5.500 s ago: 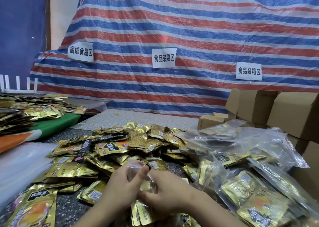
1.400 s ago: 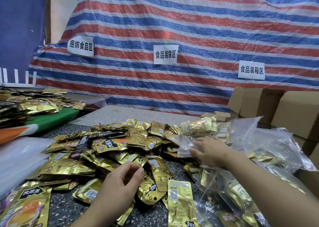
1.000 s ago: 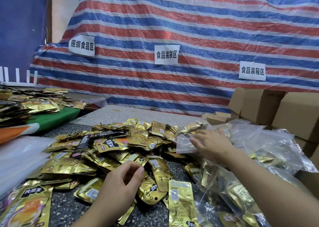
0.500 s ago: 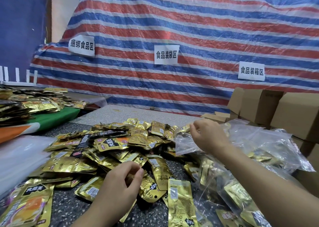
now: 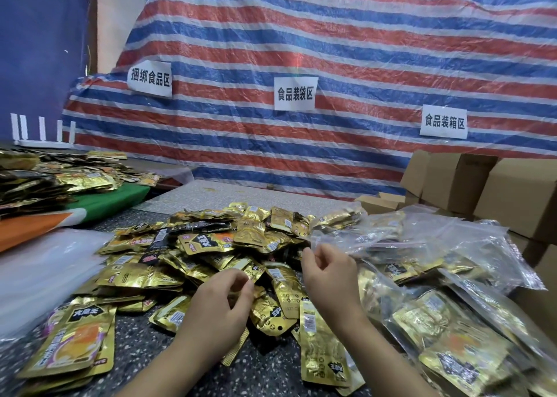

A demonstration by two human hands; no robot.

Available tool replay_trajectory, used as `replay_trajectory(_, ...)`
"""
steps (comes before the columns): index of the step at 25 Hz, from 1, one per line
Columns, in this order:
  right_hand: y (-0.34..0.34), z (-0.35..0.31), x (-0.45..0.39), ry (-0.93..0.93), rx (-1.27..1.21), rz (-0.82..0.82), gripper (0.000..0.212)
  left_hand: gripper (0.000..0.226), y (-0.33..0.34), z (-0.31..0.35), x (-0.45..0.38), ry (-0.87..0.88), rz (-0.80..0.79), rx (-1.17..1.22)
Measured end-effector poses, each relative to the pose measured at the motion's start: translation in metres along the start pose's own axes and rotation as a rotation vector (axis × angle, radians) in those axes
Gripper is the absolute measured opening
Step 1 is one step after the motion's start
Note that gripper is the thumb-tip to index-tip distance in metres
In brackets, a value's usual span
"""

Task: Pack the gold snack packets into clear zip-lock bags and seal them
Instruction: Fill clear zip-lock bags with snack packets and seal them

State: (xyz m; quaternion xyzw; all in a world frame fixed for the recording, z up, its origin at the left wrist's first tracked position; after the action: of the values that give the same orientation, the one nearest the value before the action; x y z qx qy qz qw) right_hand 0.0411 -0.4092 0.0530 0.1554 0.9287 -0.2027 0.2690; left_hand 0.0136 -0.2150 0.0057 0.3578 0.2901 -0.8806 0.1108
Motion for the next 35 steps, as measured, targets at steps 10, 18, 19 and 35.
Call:
replay_trajectory(10, 0.013, 0.017, 0.023, 0.01, 0.049, -0.1, 0.043, 0.007, -0.018, 0.004, -0.012, 0.038, 0.07, -0.09)
replay_trajectory(18, 0.023, 0.018, 0.027, 0.019, 0.072, -0.189, 0.026, 0.026, -0.098, -0.042, -0.039, -0.065, 0.082, -0.619)
replay_trajectory(19, 0.023, 0.019, 0.027, 0.022, 0.07, -0.184, 0.026, 0.028, -0.112, -0.056, -0.041, -0.114, 0.053, -0.74)
replay_trajectory(35, 0.024, 0.021, 0.026, 0.032, 0.111, -0.197, 0.027, 0.055, -0.191, -0.192, -0.019, -0.733, -0.491, -1.022)
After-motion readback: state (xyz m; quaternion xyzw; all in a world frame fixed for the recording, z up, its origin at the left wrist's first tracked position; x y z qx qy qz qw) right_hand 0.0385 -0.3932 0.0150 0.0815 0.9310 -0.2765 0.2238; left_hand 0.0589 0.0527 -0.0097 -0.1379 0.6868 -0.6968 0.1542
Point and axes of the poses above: each hand's wrist, its own x-axis away from the middle knuckle, its own y-axis out of the palm, z = x × y, the point moved 6 cm from there along -x, towards the middle knuckle, and after that the axes turned 7 degrees about y, right-handed, at the moved point
